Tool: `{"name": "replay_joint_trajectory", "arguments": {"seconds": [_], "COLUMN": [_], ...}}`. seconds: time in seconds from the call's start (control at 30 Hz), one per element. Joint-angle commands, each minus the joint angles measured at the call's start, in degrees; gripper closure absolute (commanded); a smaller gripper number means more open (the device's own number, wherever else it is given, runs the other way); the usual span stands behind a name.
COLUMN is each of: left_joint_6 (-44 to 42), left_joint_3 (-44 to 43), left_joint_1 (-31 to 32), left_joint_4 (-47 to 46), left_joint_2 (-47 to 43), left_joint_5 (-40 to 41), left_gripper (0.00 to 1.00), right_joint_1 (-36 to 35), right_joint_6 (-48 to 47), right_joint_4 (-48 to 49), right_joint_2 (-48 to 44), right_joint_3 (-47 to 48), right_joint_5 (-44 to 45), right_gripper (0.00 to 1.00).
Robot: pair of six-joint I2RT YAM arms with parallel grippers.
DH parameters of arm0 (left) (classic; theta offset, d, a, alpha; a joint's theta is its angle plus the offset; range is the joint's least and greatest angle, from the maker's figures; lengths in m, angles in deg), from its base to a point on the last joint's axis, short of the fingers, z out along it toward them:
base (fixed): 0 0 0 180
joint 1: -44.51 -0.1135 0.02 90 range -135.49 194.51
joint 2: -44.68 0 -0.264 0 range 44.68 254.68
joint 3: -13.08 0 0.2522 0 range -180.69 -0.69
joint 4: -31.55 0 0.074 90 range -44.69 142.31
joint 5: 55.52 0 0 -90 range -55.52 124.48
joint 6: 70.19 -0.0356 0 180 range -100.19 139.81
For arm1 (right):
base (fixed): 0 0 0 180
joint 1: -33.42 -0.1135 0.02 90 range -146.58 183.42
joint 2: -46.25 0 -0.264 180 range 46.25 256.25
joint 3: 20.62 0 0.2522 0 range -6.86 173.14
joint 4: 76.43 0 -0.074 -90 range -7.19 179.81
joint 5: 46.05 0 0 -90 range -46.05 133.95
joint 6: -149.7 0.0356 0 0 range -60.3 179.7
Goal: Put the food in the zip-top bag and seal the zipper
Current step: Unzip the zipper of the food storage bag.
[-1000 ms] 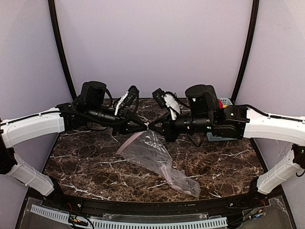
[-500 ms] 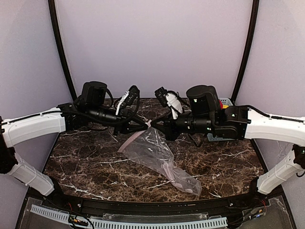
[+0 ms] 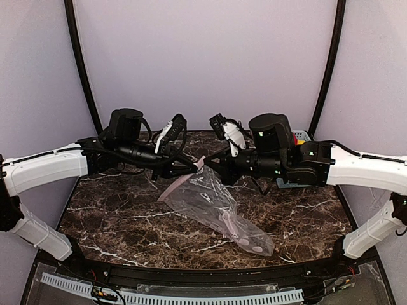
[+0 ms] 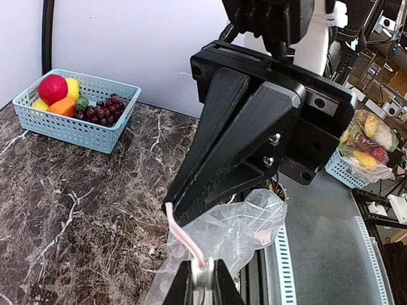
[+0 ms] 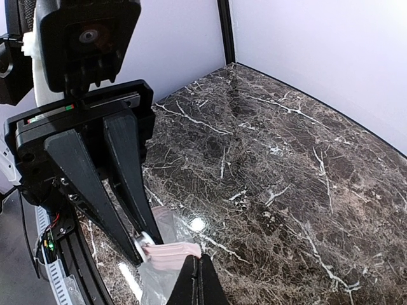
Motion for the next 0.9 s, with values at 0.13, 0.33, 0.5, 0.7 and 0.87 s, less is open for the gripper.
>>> {"name": "replay_joint_trajectory", "arguments": {"seconds": [0.13,0.33,0.5,0.7,0.87], "left_joint_6": [-0.71,-0.78,-0.88,-0.88,-0.88], "left_joint_3": [-1.47,-1.47,-1.49,-1.56,-1.57], "left_joint_1": [0.71,0.76,0.73,0.72,0.72], "left_joint_4": [2.65,2.74,2.90,2.95,3.07], "left_joint_2": [-0.96,-1.08,-1.26,-1.22,-1.21], "left_joint_5": [-5.57,-5.49,-5.40,-5.32,-5.25], "left_gripper": [0.99,0.99,0.99,0.99,0.99], "right_joint_1": [2.58,4.63,6.05,8.08,9.47], "right_joint_6": [1.11,1.78,1.47,0.88,0.38], "right_joint_4": [-2.37,-3.83,-4.33,-4.40,-4.39], "right_joint_2": [-0.99,-0.77,-1.11,-1.57,-1.78], "right_joint_3": [1.05,1.73,2.21,2.47,2.44], "right_joint_5": [11.59,11.27,11.32,11.34,11.59], "right_gripper": [1.00,1.00,1.00,1.00,1.00]}}
